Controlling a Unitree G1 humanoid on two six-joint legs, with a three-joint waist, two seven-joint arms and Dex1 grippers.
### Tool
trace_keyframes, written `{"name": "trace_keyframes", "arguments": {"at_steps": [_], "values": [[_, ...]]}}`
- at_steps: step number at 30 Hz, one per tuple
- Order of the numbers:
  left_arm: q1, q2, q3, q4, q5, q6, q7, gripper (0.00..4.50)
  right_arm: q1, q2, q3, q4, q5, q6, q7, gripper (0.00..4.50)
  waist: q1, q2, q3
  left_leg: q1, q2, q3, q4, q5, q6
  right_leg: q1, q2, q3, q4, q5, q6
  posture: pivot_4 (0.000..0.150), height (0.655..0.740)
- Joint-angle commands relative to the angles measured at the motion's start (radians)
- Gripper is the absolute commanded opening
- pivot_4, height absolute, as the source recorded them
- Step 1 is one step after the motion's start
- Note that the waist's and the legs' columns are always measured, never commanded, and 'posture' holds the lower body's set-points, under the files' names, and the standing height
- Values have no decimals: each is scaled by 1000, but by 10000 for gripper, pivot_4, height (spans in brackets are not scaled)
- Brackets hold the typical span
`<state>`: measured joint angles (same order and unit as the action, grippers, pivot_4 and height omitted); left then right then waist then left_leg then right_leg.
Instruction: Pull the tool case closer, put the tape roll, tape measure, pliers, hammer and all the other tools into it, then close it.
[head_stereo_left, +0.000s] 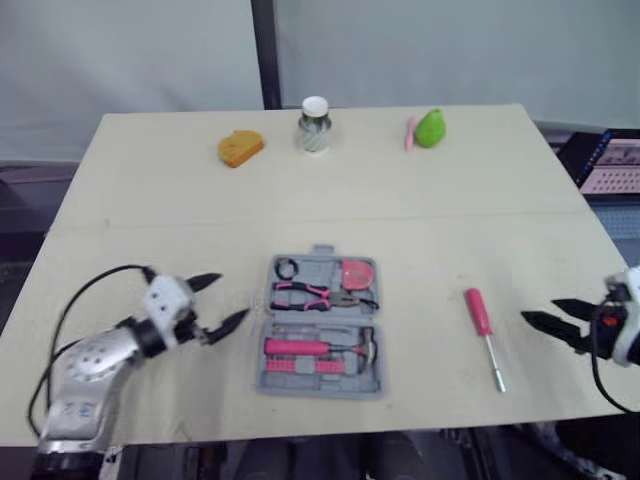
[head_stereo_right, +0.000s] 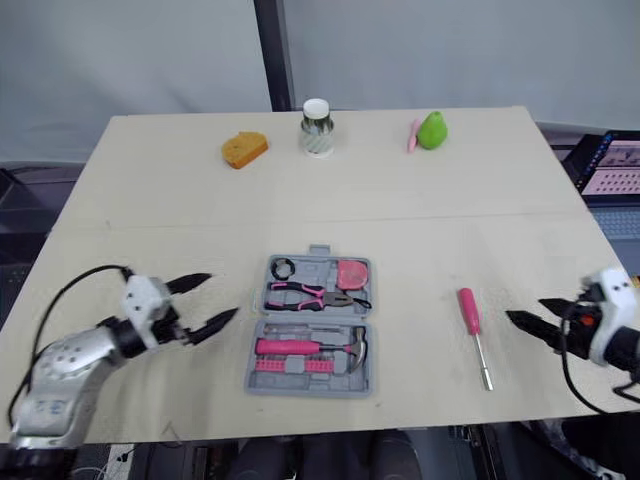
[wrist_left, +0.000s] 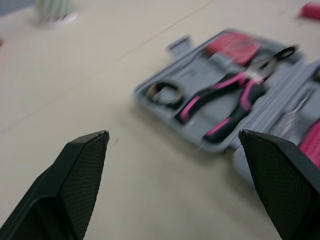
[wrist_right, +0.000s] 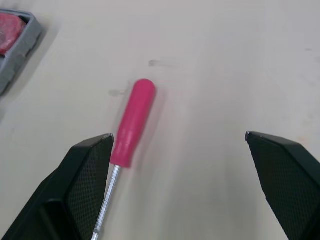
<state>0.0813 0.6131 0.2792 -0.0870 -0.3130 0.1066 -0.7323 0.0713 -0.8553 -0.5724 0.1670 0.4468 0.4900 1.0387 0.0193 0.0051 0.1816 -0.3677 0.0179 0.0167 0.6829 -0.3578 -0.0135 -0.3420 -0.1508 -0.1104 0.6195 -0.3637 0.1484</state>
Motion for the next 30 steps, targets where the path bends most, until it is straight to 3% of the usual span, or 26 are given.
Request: {"name": "trace_keyframes", "arguments": {"at_steps": [1,6,14,20,26,30], "values": [[43,13,120,89,-12,-43,35,45000,43,39,-49,58,-23,-206,4,44658,-1,0,0,0,0,0,0,0,0,0,0,0,0,0,0,1500,7400],[90,2,149,94,-5,-50,45,45000,49,94,-52,47,-10,-265,-53,44658,3,0,0,0,0,1,0,0,0,0,0,1,0,0,0,1500,7400],[75,-6,124,42,-9,-50,42,45000,57,155,-44,-70,35,-182,-162,44658,5,0,0,0,0,0,1,0,0,1,0,1,0,0,0,1500,7400],[53,12,-22,-111,-8,-80,-77,45000,110,251,10,-323,38,7,-377,44658,7,0,0,0,0,-1,1,0,0,1,0,1,1,0,0,1500,7400],[-43,29,-219,-196,11,-110,-210,45000,138,298,107,-457,-3,120,-513,44658,6,1,-1,0,0,-1,1,0,-1,0,0,2,1,0,0,1500,7400],[-149,-12,-340,-189,31,-138,-244,45000,122,325,167,-489,-37,172,-591,44658,5,1,-1,0,0,0,0,0,-1,0,0,2,1,0,0,1500,7400]]}}
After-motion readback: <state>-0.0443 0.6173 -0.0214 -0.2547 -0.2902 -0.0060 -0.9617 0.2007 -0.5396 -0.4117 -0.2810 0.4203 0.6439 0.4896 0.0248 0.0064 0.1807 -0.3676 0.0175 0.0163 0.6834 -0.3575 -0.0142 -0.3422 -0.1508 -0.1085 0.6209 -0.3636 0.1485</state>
